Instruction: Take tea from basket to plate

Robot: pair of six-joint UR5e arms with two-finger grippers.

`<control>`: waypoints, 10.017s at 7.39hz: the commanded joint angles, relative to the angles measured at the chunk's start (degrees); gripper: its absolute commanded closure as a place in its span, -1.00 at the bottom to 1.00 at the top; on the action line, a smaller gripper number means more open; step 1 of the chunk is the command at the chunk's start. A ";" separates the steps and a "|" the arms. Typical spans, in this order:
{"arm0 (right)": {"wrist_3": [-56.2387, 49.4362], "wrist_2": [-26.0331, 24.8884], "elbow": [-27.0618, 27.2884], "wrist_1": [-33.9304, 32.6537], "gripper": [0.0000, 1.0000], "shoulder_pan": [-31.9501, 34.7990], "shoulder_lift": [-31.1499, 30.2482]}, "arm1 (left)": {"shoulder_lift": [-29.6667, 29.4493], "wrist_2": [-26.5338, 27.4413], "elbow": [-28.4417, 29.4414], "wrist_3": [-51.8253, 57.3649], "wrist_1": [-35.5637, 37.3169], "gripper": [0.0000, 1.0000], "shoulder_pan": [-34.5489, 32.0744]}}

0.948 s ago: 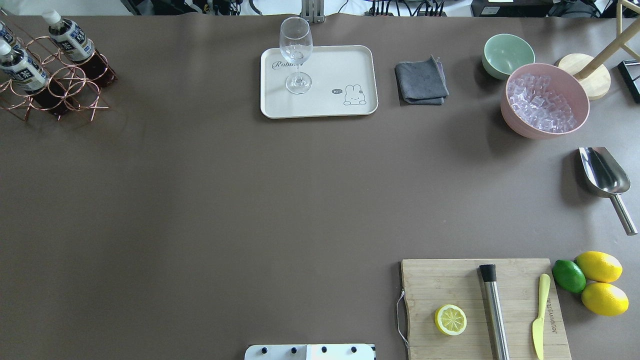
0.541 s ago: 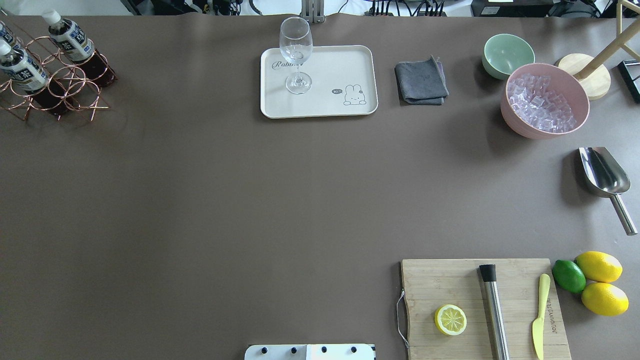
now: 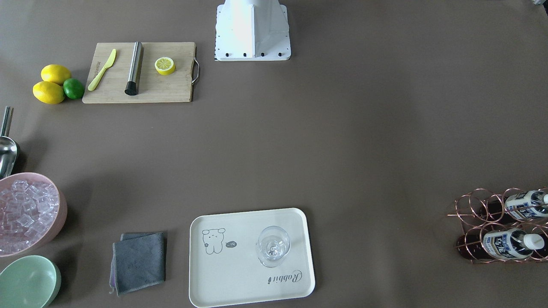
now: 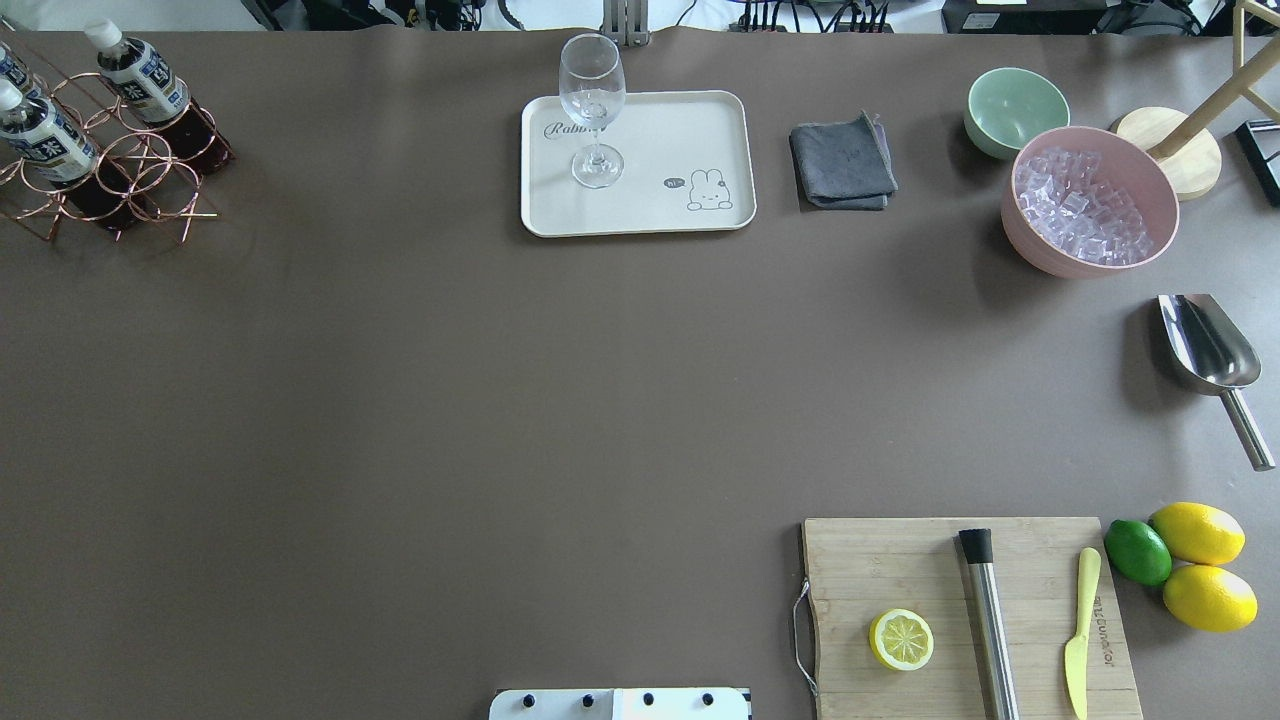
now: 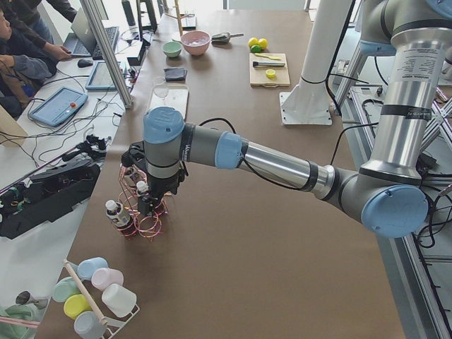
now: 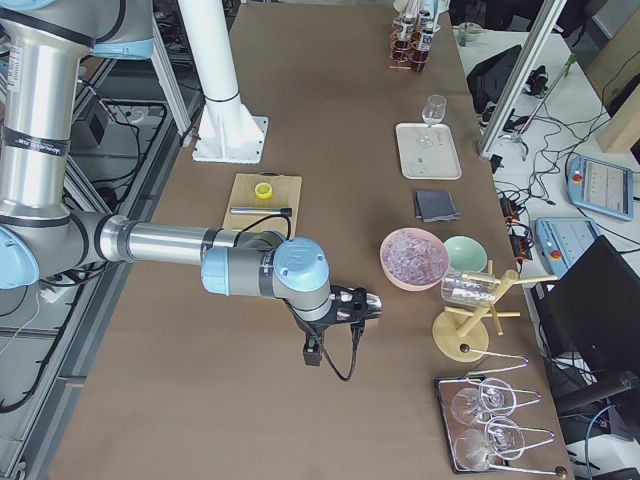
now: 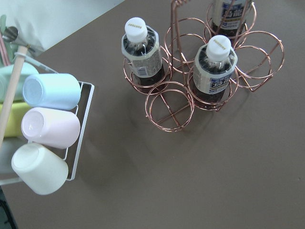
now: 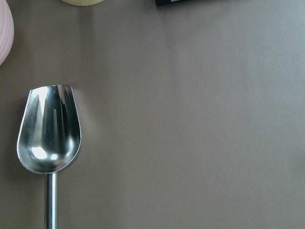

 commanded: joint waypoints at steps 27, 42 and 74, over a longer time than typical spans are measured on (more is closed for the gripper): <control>-0.24 0.44 0.03 -0.09 -1.00 0.00 -0.09 | -19.26 -2.49 21.80 30.12 -11.93 -0.92 11.15; -0.41 1.75 0.03 -0.18 -1.00 0.00 -0.17 | -18.46 -6.62 4.88 31.26 0.15 1.00 8.77; 26.01 -4.44 -2.16 50.30 -1.00 -37.85 28.65 | -40.79 13.51 -10.90 -15.58 8.71 1.00 56.15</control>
